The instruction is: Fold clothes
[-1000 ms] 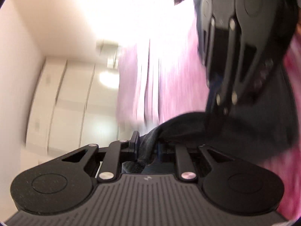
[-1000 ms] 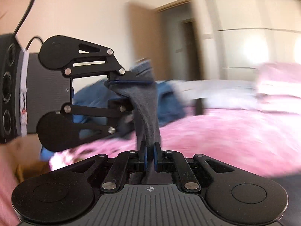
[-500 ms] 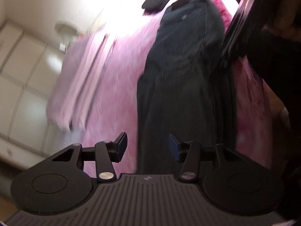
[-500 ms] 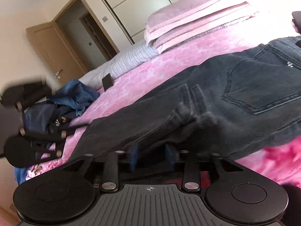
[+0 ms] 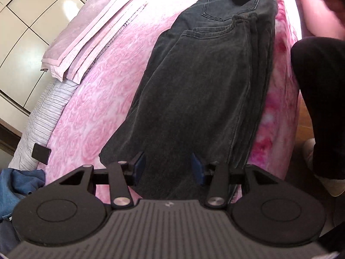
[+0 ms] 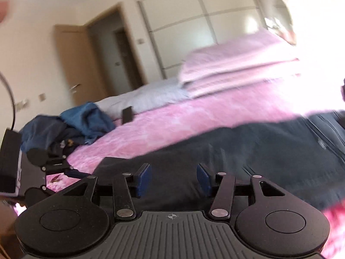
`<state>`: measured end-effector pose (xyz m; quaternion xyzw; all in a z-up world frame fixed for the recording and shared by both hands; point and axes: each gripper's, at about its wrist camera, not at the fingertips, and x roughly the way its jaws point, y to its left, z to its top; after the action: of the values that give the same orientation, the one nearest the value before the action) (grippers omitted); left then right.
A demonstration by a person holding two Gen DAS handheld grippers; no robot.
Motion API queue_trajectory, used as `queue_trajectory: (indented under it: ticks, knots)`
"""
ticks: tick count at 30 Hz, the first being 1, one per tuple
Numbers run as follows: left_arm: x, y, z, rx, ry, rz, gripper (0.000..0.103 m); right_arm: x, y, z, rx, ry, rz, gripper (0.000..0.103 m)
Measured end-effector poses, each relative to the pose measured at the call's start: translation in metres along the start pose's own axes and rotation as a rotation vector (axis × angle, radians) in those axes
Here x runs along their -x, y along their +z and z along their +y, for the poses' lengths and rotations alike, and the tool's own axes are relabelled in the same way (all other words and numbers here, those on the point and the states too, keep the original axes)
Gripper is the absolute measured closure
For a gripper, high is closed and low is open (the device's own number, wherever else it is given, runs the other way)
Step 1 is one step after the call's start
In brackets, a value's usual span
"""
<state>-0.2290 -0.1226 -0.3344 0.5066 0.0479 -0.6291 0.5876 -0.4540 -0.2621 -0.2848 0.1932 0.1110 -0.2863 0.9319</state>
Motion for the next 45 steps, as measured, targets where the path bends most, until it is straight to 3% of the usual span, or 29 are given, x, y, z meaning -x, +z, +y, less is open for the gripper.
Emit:
queue_trajectory:
  ticks: [3,6,13,18,24,30,35,41,45]
  knots:
    - [0.01,-0.008,-0.001,0.025,-0.013,-0.009,0.061,-0.032,-0.005,0.002,0.053,-0.011,0.07,0.052]
    - [0.009,-0.013,0.003,0.063,-0.026,-0.019,0.061,-0.051,-0.021,-0.007,-0.003,-0.005,0.227,0.052]
    - [0.025,-0.021,0.019,0.177,-0.037,-0.069,0.059,-0.025,-0.019,-0.004,0.041,-0.04,0.206,0.052]
    - [0.054,-0.032,-0.005,0.062,0.031,-0.137,0.052,-0.011,-0.011,-0.005,0.088,-0.087,0.203,0.044]
    - [0.061,-0.042,-0.035,-0.032,0.107,-0.161,0.053,-0.017,-0.02,0.025,0.281,-0.036,0.234,0.044]
    - [0.06,-0.04,-0.044,-0.078,0.096,-0.159,0.051,-0.024,-0.026,0.038,0.303,0.005,0.258,0.044]
    - [0.071,-0.059,-0.026,-0.025,0.098,-0.153,0.046,-0.034,-0.036,0.076,0.533,0.08,0.284,0.043]
    - [0.095,-0.087,0.003,0.083,0.186,-0.136,0.046,-0.061,-0.064,0.139,0.821,0.228,0.283,0.039]
    - [0.101,-0.108,0.012,0.139,0.208,-0.116,0.046,-0.093,-0.091,0.167,0.964,0.241,0.315,0.039]
